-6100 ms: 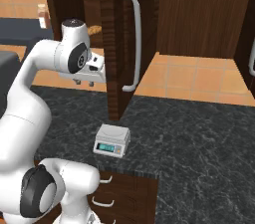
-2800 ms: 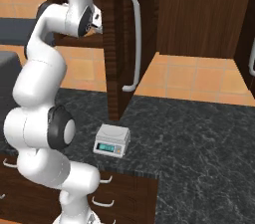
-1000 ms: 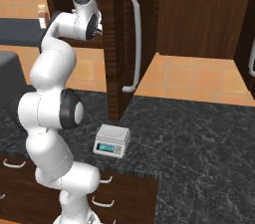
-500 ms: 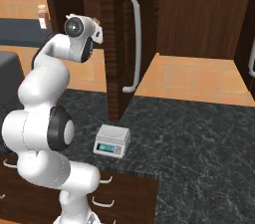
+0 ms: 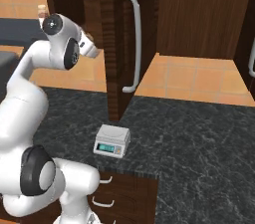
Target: Pick the bar and place it on the digital scale for weighing, and close the cabinet.
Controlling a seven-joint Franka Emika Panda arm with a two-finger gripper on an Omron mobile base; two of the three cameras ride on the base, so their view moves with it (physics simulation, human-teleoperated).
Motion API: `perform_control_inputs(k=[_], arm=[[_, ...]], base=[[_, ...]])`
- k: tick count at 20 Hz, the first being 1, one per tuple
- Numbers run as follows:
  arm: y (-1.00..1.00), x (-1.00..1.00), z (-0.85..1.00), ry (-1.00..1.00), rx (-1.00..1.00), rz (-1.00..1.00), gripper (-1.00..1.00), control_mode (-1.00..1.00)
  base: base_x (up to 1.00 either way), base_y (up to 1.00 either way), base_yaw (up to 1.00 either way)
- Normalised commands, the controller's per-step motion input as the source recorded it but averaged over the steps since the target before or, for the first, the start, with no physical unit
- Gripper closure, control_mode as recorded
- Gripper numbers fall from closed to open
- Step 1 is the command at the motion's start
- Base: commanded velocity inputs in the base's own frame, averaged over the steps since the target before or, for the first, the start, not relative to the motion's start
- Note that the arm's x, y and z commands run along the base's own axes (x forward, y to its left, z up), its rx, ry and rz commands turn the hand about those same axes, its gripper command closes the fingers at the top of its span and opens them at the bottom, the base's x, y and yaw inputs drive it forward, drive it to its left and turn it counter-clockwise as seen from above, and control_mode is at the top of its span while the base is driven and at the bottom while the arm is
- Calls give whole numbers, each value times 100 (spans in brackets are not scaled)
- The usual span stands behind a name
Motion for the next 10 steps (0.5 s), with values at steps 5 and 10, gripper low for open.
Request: perform_control_inputs(k=[5, 10], arm=[[3, -91, -83, 38, 13, -2, 100, -100], [-11, -60, -82, 37, 19, 0, 100, -100]], base=[[0, 0, 0], [0, 0, 0]])
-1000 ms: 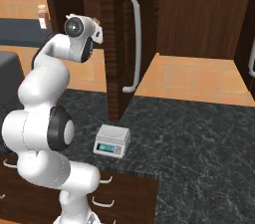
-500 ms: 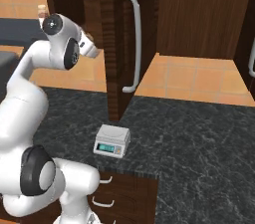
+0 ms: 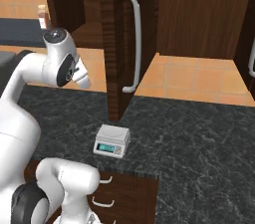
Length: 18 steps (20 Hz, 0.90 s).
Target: Pick the bar and place it on the digital scale for weighing, and close the cabinet.
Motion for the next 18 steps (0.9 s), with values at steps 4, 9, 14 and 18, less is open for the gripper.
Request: perform_control_inputs(k=[4, 9, 14, 18], arm=[[-17, -7, -99, 49, 9, 0, 100, -100], [-25, 0, -99, 49, 1, 0, 100, -100], [-6, 0, -78, 19, -4, 0, 100, -100], [-40, 0, -71, 6, 0, 0, 100, -100]], base=[[0, 0, 0], [0, 0, 0], [0, 0, 0], [0, 0, 0]])
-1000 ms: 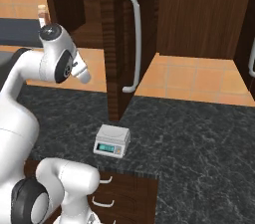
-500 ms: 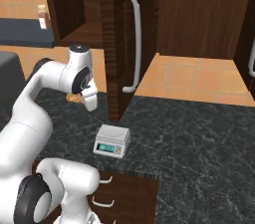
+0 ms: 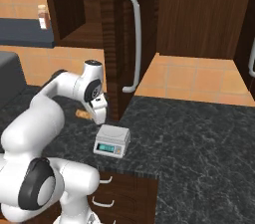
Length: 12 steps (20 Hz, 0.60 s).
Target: Pick the bar and place it on the digital scale for weighing, and close the cabinet.
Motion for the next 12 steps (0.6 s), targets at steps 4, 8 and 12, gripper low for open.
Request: perform_control_inputs(k=[4, 8, 12], arm=[[-42, 0, -62, 4, 0, 0, 100, -100], [-24, 0, -30, -8, -4, 0, 100, -100], [-4, 0, -9, -21, -12, 0, 100, -100]], base=[[0, 0, 0], [0, 0, 0], [0, 0, 0]])
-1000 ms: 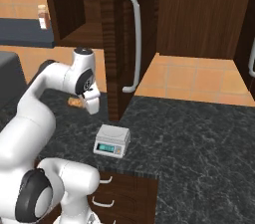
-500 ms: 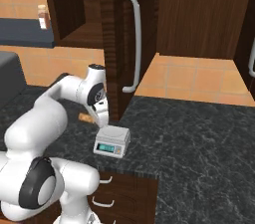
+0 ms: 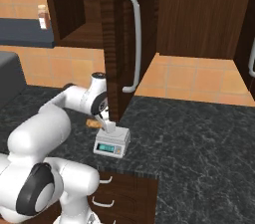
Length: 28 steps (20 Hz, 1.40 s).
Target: Pick the bar and place it on the digital scale for weighing, and close the cabinet.
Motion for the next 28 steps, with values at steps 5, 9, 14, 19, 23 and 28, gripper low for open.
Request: perform_control_inputs(k=[5, 9, 14, 19, 23, 28], arm=[[-10, 2, -19, -10, -10, -1, 100, -100], [-44, 1, -14, 0, 0, 0, 100, -100], [-24, 4, -22, 0, 0, 0, 100, -100], [-10, 22, -15, -1, 0, 0, 100, -100], [-4, 19, -1, -1, 0, 0, 100, -100], [0, 19, 0, 0, 0, 0, 100, -100]], base=[[0, 0, 0], [0, 0, 0], [0, 0, 0], [0, 0, 0], [0, 0, 0], [0, 0, 0]])
